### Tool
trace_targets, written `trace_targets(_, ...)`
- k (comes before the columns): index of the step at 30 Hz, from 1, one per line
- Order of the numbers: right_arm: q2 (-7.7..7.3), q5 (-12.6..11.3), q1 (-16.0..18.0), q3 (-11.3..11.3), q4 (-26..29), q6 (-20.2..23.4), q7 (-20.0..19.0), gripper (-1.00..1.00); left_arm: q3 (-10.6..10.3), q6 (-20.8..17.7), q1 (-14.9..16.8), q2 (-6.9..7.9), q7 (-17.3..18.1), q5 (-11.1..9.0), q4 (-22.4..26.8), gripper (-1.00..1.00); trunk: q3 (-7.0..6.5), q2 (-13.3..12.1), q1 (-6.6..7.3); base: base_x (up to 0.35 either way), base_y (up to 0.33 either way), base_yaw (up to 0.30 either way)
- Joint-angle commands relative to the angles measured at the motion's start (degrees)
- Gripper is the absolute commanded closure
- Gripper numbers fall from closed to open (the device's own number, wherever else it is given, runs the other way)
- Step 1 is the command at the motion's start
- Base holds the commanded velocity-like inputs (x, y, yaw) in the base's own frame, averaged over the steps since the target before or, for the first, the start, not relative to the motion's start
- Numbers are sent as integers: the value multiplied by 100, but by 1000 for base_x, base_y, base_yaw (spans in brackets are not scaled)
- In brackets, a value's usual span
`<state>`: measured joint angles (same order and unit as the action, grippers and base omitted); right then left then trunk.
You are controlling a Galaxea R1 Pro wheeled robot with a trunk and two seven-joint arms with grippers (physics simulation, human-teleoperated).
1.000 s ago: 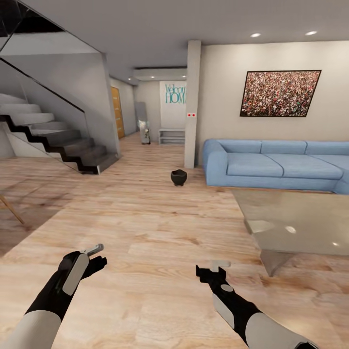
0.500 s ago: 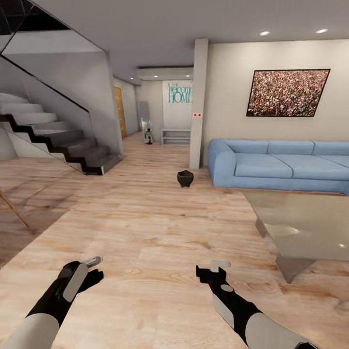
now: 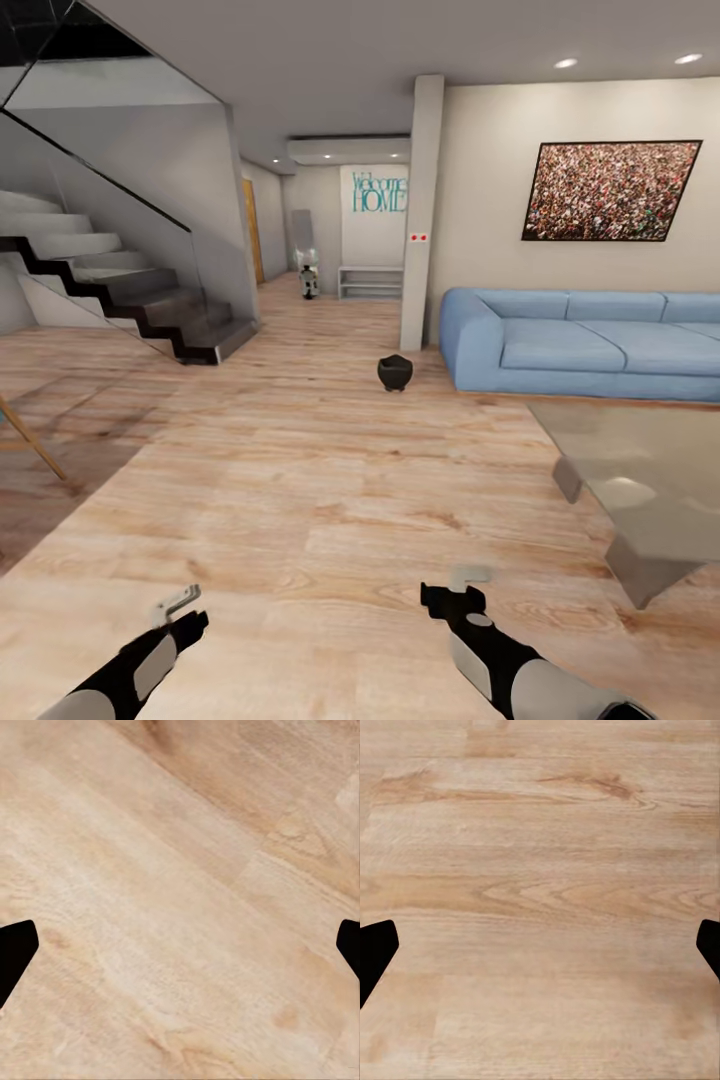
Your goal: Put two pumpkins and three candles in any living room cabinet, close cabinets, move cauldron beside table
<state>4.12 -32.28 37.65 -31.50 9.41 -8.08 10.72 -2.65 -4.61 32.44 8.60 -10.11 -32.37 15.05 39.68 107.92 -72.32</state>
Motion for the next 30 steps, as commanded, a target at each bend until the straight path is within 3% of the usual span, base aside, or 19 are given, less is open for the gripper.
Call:
trace_targets(1,1,-35,6,-51,19,-35,21,-100,-53,158,-1,6,-3,-43,-66,-100,6,2,-2,297,187,0)
trace_targets(10,-2,-55,6,-44,43,-277,-11,-100,-70,428,-1,3,26,-57,-381,-100,6,2,-2,309,164,-6)
trace_targets(16,1,-51,6,-41,44,-289,-17,-100,-69,679,-1,-9,26,-63,-567,-100,21,2,-2,311,163,-179)
trace_targets(30,-8,-5,6,-49,44,-284,13,-100,-77,801,-1,-111,27,-23,-669,-100,26,2,-2,311,189,-25)
